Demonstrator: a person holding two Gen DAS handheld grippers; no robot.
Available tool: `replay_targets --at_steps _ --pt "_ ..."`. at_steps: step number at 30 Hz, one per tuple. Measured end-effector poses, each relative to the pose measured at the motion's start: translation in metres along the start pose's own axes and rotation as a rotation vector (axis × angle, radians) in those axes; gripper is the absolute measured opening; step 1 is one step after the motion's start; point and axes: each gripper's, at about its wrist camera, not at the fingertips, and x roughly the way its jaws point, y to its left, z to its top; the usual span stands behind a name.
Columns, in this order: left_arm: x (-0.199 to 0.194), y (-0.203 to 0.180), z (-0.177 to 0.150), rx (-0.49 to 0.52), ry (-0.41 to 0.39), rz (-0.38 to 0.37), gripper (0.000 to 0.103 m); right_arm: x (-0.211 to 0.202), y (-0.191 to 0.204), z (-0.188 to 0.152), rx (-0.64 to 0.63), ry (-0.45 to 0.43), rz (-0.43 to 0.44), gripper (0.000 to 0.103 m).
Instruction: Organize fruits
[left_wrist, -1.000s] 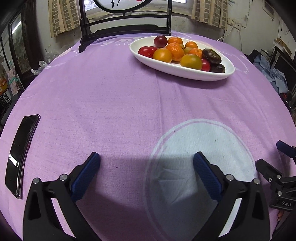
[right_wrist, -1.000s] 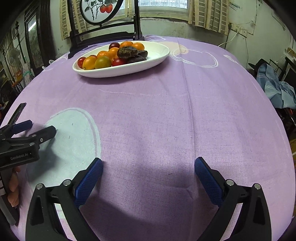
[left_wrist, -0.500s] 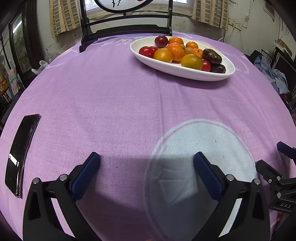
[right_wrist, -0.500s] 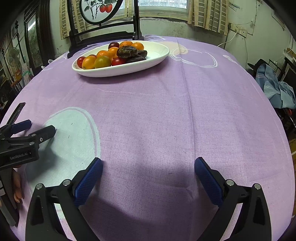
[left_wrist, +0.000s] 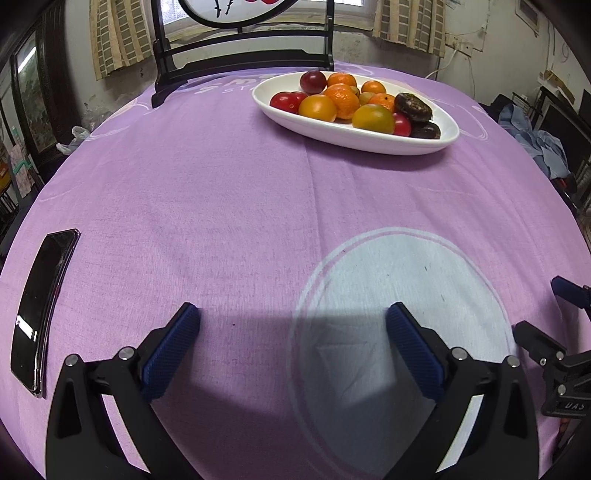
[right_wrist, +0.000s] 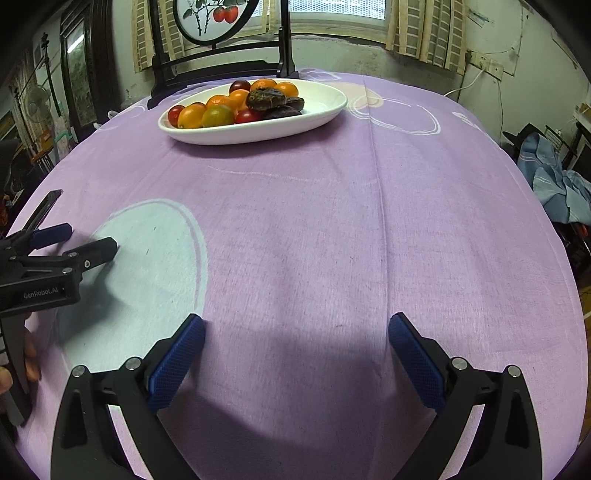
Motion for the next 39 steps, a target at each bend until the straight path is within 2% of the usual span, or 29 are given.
replay_targets --at_steps 10,39 --pt "-0.003 -0.001 -0.004 0.022 0.000 -0.003 0.099 -0.006 -0.002 -0.010 -0.019 -0.001 0.022 0.100" --pt "-0.003 0.000 -0.004 0.017 0.000 -0.006 0.099 -0.006 -0.002 -0.009 -0.022 0.000 0.021 0.100"
